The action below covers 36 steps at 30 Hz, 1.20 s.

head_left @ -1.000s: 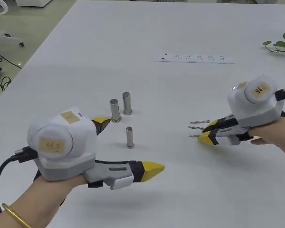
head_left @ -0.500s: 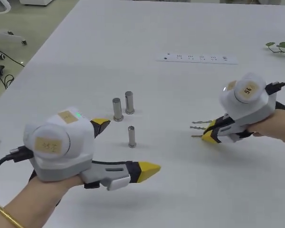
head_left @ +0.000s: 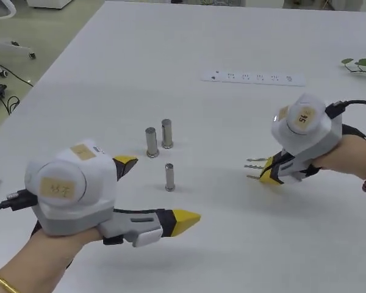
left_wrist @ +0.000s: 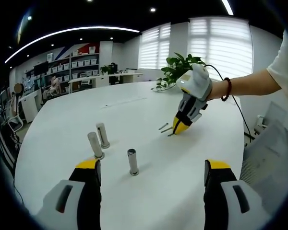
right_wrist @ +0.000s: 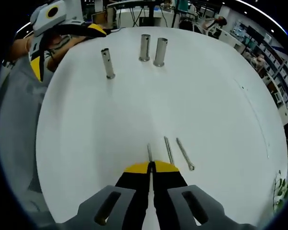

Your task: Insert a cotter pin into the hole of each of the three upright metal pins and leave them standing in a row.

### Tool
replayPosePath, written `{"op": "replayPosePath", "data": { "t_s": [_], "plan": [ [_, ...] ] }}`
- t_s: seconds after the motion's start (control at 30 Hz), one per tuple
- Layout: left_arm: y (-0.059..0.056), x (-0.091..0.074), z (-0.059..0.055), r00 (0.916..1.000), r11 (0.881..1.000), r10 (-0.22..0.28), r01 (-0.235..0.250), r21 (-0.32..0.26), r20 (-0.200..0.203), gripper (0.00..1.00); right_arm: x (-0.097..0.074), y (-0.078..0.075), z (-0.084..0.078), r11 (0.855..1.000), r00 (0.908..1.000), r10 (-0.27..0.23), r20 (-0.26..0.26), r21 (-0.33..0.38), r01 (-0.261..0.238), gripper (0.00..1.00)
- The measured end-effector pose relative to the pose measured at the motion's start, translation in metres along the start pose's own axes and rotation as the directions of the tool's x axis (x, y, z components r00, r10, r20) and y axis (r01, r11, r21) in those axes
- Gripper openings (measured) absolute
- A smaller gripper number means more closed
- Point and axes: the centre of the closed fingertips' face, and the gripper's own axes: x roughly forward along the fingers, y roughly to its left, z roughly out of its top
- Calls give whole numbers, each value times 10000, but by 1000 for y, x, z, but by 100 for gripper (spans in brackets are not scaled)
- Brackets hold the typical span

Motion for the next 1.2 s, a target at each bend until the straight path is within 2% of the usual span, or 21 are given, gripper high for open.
{"op": "replayPosePath", "data": {
  "t_s": [0.13, 0.3, 0.4, 0.57, 0.7, 0.83, 0.9, 1.07, 1.2],
  "plan": [
    [1, -1, 0, 10000, 10000, -27, 26, -78, -62, 86, 1, -4, -1, 9997, 9997, -119, 215, 222, 114, 1],
    [-1, -3, 2, 10000, 9999, -39, 39, -103, -23, 84, -2, -2, -3, 9990, 9986, -376, 380, 240, 367, 1],
    [-1, -4, 4, 10000, 9999, -27, 27, -114, -1, 80, -5, -1, -4, 9977, 9970, -674, 382, -90, 678, 1],
    [-4, -6, 10, 9998, 9997, -58, 63, -244, 196, 76, -15, 5, 3, 9941, 9930, -960, 686, -448, 992, 1],
    [-8, -7, 13, 9997, 9985, -108, 120, -530, 241, 74, -22, 5, 13, 9859, 9858, -1308, 1052, -907, 1405, 1],
    [-14, -6, 12, 9993, 9957, -300, 317, -865, 217, 69, -32, 16, 26, 9816, 9800, -1359, 1453, -1144, 1531, 1],
    [-16, -6, 12, 9991, 9944, -373, 392, -979, 207, 67, -36, 17, 32, 9747, 9750, -1514, 1625, -1395, 1746, 1],
    [-22, -5, 11, 9985, 9893, -526, 545, -1355, 175, 60, -47, 32, 55, 9678, 9590, -1348, 2493, -1747, 1814, 2],
    [-27, -3, 13, 9975, 9839, -659, 690, -1648, 242, 55, -52, 45, 68, 9598, 9496, -1198, 2897, -2106, 1853, 2]
  ]
}}
